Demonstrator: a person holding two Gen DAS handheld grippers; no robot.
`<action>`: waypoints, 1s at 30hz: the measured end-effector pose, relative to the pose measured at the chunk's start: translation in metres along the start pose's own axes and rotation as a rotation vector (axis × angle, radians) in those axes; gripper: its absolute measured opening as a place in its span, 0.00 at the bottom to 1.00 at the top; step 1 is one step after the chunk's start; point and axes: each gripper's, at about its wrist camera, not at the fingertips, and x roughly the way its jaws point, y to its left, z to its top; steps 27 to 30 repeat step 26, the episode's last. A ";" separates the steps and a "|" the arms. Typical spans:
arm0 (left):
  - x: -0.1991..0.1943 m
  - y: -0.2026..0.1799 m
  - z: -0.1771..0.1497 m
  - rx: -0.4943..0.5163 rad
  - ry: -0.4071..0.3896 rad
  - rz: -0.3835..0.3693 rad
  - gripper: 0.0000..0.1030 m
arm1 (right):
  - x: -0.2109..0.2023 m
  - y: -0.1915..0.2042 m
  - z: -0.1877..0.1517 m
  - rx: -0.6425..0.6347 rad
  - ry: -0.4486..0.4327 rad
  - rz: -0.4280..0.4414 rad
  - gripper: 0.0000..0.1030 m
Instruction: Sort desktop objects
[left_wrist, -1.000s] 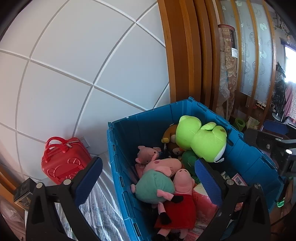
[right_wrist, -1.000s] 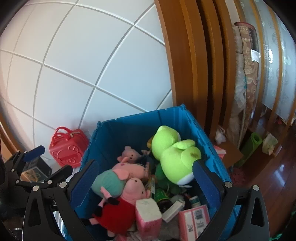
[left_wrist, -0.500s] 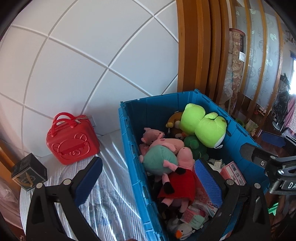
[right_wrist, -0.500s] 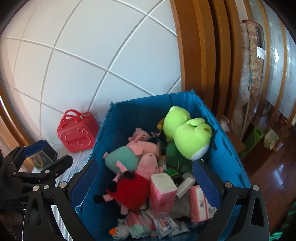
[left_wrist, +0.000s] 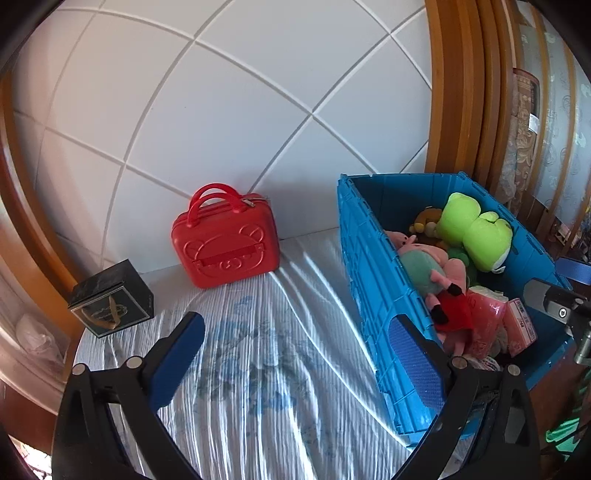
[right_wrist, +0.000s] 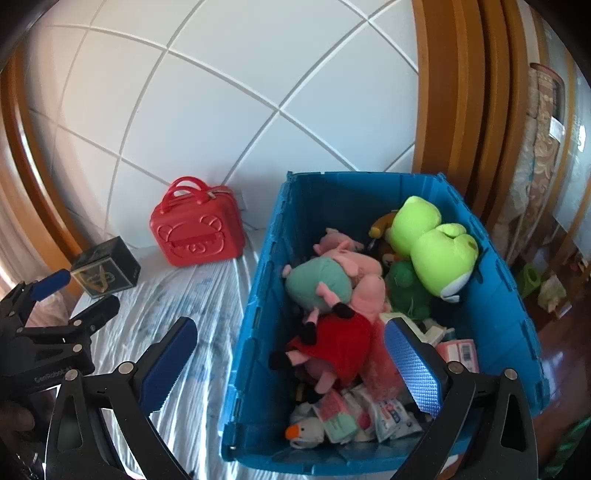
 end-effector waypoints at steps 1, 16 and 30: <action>-0.001 0.006 -0.003 0.000 0.003 0.009 0.98 | -0.001 0.006 -0.001 -0.003 -0.001 0.006 1.00; -0.011 0.072 -0.044 -0.069 0.058 0.078 0.98 | -0.004 0.061 -0.023 -0.051 0.038 0.054 1.00; -0.015 0.077 -0.051 -0.078 0.046 0.095 0.99 | -0.002 0.072 -0.028 -0.064 0.057 0.056 1.00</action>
